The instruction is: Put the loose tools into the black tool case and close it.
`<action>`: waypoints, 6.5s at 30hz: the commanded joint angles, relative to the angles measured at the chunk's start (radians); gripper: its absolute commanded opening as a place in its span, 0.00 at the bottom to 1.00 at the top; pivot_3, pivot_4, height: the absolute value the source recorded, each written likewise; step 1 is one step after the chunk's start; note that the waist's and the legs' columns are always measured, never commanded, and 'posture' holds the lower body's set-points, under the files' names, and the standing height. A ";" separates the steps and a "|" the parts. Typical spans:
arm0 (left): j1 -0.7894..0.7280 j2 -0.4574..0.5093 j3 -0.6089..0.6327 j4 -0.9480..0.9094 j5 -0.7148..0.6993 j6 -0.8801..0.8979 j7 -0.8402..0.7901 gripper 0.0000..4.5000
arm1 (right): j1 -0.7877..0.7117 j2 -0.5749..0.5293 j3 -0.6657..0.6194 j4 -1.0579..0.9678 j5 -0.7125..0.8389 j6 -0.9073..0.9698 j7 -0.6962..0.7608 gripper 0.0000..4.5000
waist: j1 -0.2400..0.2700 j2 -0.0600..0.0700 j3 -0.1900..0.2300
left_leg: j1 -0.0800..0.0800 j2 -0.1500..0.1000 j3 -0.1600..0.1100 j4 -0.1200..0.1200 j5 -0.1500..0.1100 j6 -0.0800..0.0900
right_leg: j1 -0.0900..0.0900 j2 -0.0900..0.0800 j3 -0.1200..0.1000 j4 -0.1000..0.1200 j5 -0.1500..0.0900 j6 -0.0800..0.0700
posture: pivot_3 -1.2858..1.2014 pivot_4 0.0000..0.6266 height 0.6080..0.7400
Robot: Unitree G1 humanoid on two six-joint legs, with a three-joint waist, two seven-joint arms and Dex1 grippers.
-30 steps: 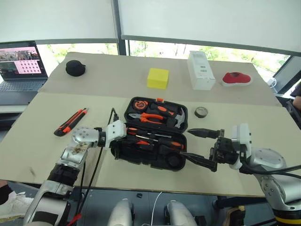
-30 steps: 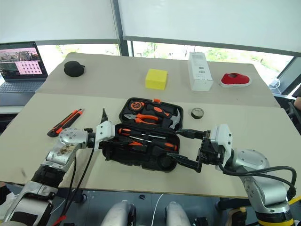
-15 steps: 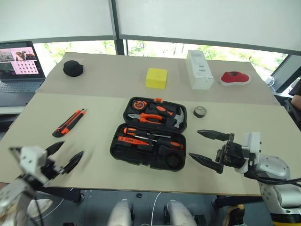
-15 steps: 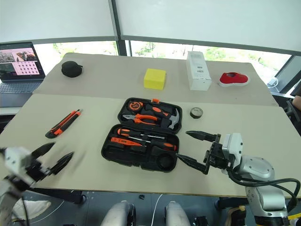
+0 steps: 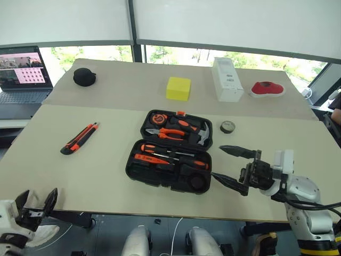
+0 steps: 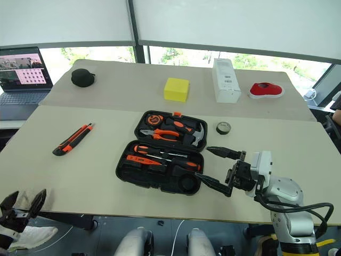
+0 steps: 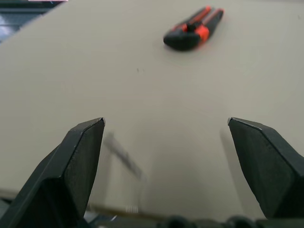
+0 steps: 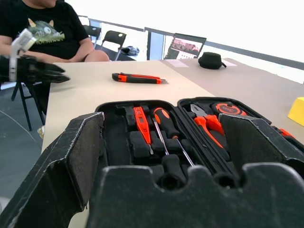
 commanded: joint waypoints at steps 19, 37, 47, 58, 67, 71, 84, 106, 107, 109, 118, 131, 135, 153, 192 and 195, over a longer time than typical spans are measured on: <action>-0.952 0.499 -0.557 0.825 0.258 0.282 -0.244 0.88 | -0.057 0.038 0.051 -0.238 0.048 0.070 -0.194 1.00 | -0.010 -0.003 0.001 | -0.009 -0.002 0.006 -0.006 0.002 -0.004 | -0.011 0.004 -0.003 0.002 0.001 -0.002 | 0.52 0.24 1.00; -0.918 0.505 -0.782 0.104 0.142 0.120 -0.869 0.39 | 0.184 -0.161 -0.111 -0.186 0.046 0.037 0.021 1.00 | 0.017 -0.006 0.002 | -0.011 -0.003 0.005 -0.004 0.002 -0.004 | -0.010 0.002 -0.004 0.001 0.001 -0.001 | 0.52 0.24 1.00; -0.972 0.462 -1.045 0.057 0.376 0.021 -0.891 0.39 | 0.207 -0.172 -0.138 -0.213 0.049 0.052 0.014 1.00 | 0.003 -0.004 0.002 | -0.009 -0.002 0.004 -0.004 0.002 -0.003 | -0.009 0.007 0.001 0.002 0.001 -0.001 | 0.52 0.24 1.00; -1.038 0.399 -1.100 0.139 0.439 -0.019 -0.906 0.39 | 0.213 -0.146 -0.124 -0.255 0.059 0.075 -0.053 1.00 | 0.014 -0.004 0.002 | -0.010 -0.002 0.004 -0.001 0.002 -0.003 | -0.009 0.006 0.001 0.002 0.001 0.000 | 0.52 0.24 1.00; -1.021 0.400 -1.113 0.117 0.441 0.075 -0.919 0.39 | 0.189 -0.140 -0.105 -0.260 0.060 0.089 -0.077 1.00 | 0.016 -0.004 0.002 | -0.010 -0.002 0.004 0.000 0.002 -0.003 | -0.009 0.006 0.001 0.002 0.001 0.000 | 0.52 0.24 1.00; -1.020 0.330 -1.035 0.111 0.332 0.151 -0.867 0.73 | 0.172 -0.138 -0.092 -0.249 0.056 0.092 -0.081 1.00 | 0.015 -0.004 0.002 | -0.010 -0.002 0.004 0.000 0.002 -0.003 | -0.009 0.007 0.001 0.002 0.001 0.000 | 0.52 0.24 1.00; -0.992 0.285 -0.847 0.233 0.162 0.069 -0.932 0.39 | 0.089 -0.102 -0.070 -0.216 0.063 0.120 -0.132 1.00 | 0.013 -0.003 0.002 | -0.013 -0.002 0.001 0.005 0.002 -0.002 | -0.009 0.006 -0.001 0.004 0.001 0.000 | 0.52 0.24 1.00; -0.851 0.228 -1.059 0.403 0.431 -0.118 -0.823 0.01 | 0.130 -0.079 -0.072 -0.213 0.041 0.100 -0.123 1.00 | 0.019 0.013 -0.010 | 0.002 -0.002 0.003 0.004 0.001 -0.002 | 0.006 0.005 -0.001 0.001 0.001 0.001 | 0.52 0.24 1.00; -0.843 0.225 -1.062 0.398 0.430 -0.098 -0.820 0.01 | 0.129 -0.079 -0.072 -0.211 0.041 0.099 -0.122 1.00 | 0.019 0.016 -0.013 | 0.002 -0.003 0.003 0.004 0.001 -0.002 | 0.006 0.005 -0.001 0.001 0.001 0.001 | 0.52 0.24 1.00; -0.835 0.220 -1.060 0.391 0.423 -0.049 -0.808 0.01 | 0.128 -0.077 -0.073 -0.209 0.040 0.097 -0.120 1.00 | 0.019 0.020 -0.016 | 0.003 -0.003 0.004 0.004 0.001 -0.001 | 0.007 0.004 0.000 0.001 0.001 0.002 | 0.52 0.24 1.00; -0.816 0.164 -0.823 0.275 0.194 -0.034 -0.743 0.12 | 0.180 -0.085 -0.177 -0.172 0.034 0.058 -0.118 1.00 | 0.018 0.024 -0.019 | 0.002 -0.004 0.003 0.004 0.001 -0.001 | 0.006 0.004 0.000 0.001 0.000 0.003 | 0.52 0.24 1.00; -0.509 0.253 -0.402 0.171 -0.070 -0.010 -0.683 0.98 | 0.376 0.042 -0.428 0.098 -0.064 -0.083 -0.280 1.00 | -0.003 0.015 -0.012 | 0.002 -0.002 0.002 0.000 0.000 0.000 | 0.003 0.003 0.001 0.000 -0.001 0.001 | 0.52 0.24 1.00; -0.463 0.251 -0.377 0.126 -0.138 0.063 -0.684 0.98 | 0.343 0.030 -0.413 0.122 -0.114 -0.076 -0.344 1.00 | -0.005 0.015 -0.012 | 0.002 -0.002 0.002 0.000 0.000 0.000 | 0.003 0.002 0.001 0.000 -0.002 0.001 | 0.52 0.24 1.00; -0.716 0.238 -0.570 0.061 -0.149 0.226 -0.643 0.98 | -0.940 -0.274 0.402 0.899 -0.610 0.298 -0.126 1.00 | -0.013 0.015 -0.009 | -0.009 -0.004 0.008 -0.004 0.000 0.001 | -0.012 0.004 0.004 0.000 0.000 0.000 | 0.52 0.24 1.00; -0.495 0.348 -0.528 0.035 -0.082 -0.040 -0.900 1.00 | -0.961 -0.155 0.352 0.634 -0.522 0.213 0.455 0.02 | -0.032 0.017 -0.008 | -0.022 -0.002 0.008 -0.005 0.002 -0.001 | -0.028 0.003 0.003 0.006 0.001 0.000 | 0.52 0.24 1.00; -0.457 0.365 -0.512 0.045 -0.088 -0.048 -0.916 1.00 | -0.761 -0.177 0.381 0.216 -0.416 0.406 0.424 0.02 | -0.023 0.017 -0.008 | -0.022 -0.002 0.002 -0.005 0.001 -0.001 | -0.028 0.003 0.002 0.012 0.000 0.000 | 0.52 0.24 1.00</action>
